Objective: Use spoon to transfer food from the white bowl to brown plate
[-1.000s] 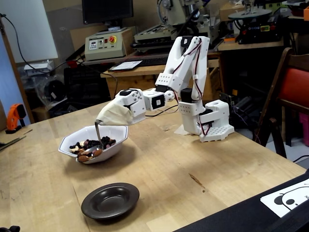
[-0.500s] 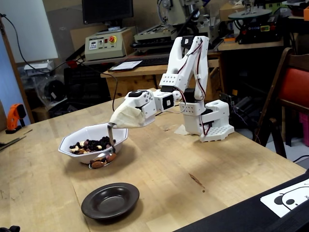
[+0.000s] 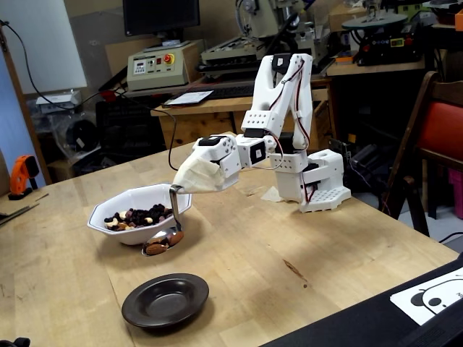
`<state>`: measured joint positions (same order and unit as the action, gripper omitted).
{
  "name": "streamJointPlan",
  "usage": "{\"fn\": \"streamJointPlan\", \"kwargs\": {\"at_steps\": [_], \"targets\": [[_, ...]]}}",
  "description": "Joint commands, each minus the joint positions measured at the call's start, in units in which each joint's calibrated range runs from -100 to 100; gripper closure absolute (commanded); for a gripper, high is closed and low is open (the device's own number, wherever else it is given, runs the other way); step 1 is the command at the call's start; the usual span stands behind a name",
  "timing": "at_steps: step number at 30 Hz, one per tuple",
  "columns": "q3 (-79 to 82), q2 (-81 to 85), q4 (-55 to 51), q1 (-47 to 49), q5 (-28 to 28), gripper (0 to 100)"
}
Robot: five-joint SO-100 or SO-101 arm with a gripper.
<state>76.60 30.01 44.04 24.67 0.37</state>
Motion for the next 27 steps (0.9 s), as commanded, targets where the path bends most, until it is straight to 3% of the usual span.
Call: {"fn": "streamJointPlan", "kwargs": {"at_steps": [1,27], "targets": [[-3.94,1.95,0.55,0.37,1.81,97],[-4.74,-9.86,0.55,0.37,3.22,97]]}}
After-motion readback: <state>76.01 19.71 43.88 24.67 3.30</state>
